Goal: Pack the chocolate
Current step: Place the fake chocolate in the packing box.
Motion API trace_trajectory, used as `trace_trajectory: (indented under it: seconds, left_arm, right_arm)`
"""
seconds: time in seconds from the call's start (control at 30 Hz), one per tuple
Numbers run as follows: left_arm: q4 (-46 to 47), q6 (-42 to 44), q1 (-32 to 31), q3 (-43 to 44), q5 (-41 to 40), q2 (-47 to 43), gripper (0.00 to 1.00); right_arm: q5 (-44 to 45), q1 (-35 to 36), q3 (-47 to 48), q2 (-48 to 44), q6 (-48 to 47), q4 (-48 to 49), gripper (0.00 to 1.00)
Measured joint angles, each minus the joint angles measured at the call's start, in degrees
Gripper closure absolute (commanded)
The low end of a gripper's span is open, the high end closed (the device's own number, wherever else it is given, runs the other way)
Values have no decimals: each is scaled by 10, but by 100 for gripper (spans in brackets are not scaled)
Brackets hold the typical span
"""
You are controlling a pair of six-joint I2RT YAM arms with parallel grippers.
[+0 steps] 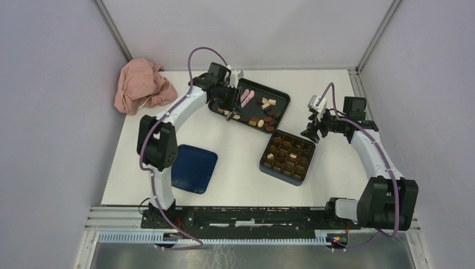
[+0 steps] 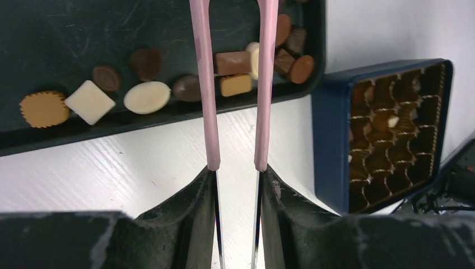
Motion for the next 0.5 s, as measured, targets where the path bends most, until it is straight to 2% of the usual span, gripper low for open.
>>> trace_trajectory:
  seconds: [0.3, 0.5]
  left_arm:
    - [-59, 68, 10, 97, -10, 115, 64]
    - [-66, 79, 9, 100, -14, 121, 64]
  right_arm:
    - [-1, -4, -30, 10, -6, 3, 23]
    - [1, -3, -43, 25, 30, 41, 23]
